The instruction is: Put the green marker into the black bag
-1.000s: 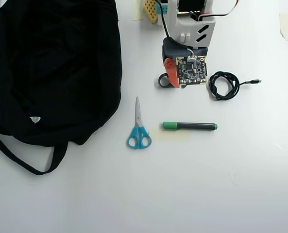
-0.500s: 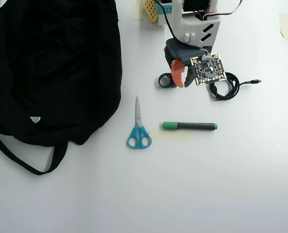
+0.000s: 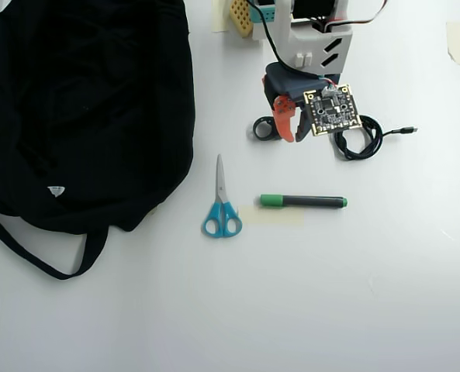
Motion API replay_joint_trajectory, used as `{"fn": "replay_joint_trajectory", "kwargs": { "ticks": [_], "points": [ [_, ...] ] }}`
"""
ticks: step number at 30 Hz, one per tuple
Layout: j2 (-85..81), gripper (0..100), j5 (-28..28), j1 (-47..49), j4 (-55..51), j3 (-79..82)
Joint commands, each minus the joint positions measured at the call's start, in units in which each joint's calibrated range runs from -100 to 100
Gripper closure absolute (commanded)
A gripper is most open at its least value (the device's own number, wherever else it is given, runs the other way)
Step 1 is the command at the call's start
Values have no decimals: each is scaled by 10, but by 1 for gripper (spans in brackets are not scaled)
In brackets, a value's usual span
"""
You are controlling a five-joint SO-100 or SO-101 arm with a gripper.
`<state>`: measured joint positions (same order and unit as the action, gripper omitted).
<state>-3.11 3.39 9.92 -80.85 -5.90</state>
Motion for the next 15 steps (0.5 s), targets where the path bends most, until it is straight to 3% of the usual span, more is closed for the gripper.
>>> {"fn": "replay_joint_trajectory", "kwargs": {
  "ticks": [1, 5, 10, 15],
  "points": [
    [-2, 98, -38, 2, 24, -15],
    [15, 98, -41, 3, 38, -18],
    [41, 98, -109, 20, 61, -24],
    [52, 98, -140, 35, 108, -21]
  ]
}}
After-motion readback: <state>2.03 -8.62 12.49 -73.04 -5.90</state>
